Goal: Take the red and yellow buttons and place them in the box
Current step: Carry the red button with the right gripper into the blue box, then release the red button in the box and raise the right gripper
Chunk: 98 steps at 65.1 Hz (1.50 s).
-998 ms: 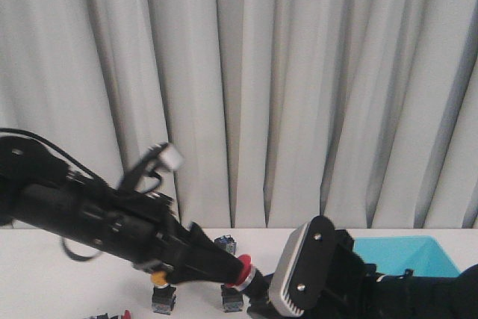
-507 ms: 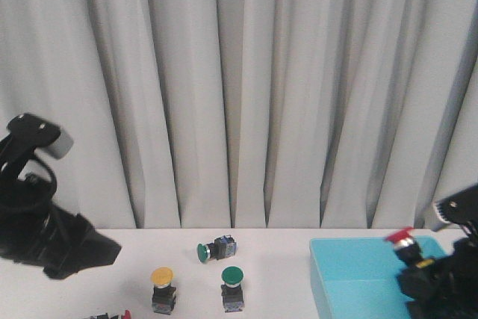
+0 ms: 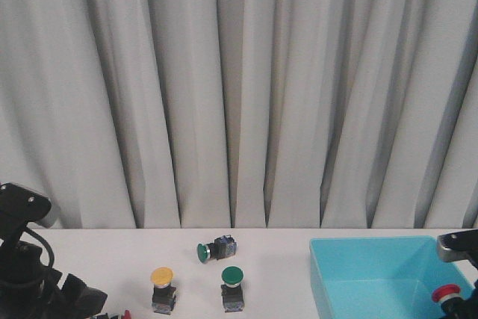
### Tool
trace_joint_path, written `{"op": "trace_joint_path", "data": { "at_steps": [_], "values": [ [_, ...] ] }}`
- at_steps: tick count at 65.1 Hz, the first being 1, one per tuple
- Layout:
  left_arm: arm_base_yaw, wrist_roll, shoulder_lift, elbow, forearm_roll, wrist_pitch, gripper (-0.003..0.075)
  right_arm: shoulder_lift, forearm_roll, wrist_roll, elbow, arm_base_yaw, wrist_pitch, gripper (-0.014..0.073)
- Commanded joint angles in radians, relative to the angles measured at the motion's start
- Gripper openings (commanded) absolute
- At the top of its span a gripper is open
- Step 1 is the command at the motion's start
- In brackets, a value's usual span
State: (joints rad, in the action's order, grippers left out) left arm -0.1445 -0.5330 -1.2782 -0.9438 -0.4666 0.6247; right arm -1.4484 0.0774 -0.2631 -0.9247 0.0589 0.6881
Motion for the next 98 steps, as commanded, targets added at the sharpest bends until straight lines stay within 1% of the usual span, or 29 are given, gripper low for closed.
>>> {"op": "trace_joint_path", "data": {
  "at_steps": [1,17,41,74,80,92,98],
  "values": [
    [0.000,0.009,0.028,-0.023,-0.028,-0.060,0.0554,-0.041,-0.007,0.022,-0.081,0.006,-0.024,0.0279],
    [0.000,0.009,0.028,-0.023,-0.028,-0.061,0.0554,-0.203,-0.010,0.028,-0.194,0.006,0.002,0.0279],
    [0.000,0.009,0.028,-0.023,-0.028,-0.062,0.0554,-0.381,-0.020,0.024,-0.264,0.005,0.029,0.0279],
    [0.000,0.009,0.028,-0.023,-0.028,-0.069,0.0554,-0.401,-0.022,-0.005,-0.263,0.005,0.053,0.0280],
    [0.000,0.009,0.028,-0.023,-0.028,-0.069,0.0554,-0.401,-0.022,-0.010,-0.263,0.005,0.047,0.0300],
    [0.000,0.009,0.028,-0.023,-0.028,-0.069,0.0554,-0.399,-0.020,-0.013,-0.263,0.005,0.039,0.0380],
    [0.000,0.009,0.028,-0.023,-0.028,-0.069,0.0554,-0.385,-0.020,-0.013,-0.263,0.005,0.044,0.0388]
  ]
}}
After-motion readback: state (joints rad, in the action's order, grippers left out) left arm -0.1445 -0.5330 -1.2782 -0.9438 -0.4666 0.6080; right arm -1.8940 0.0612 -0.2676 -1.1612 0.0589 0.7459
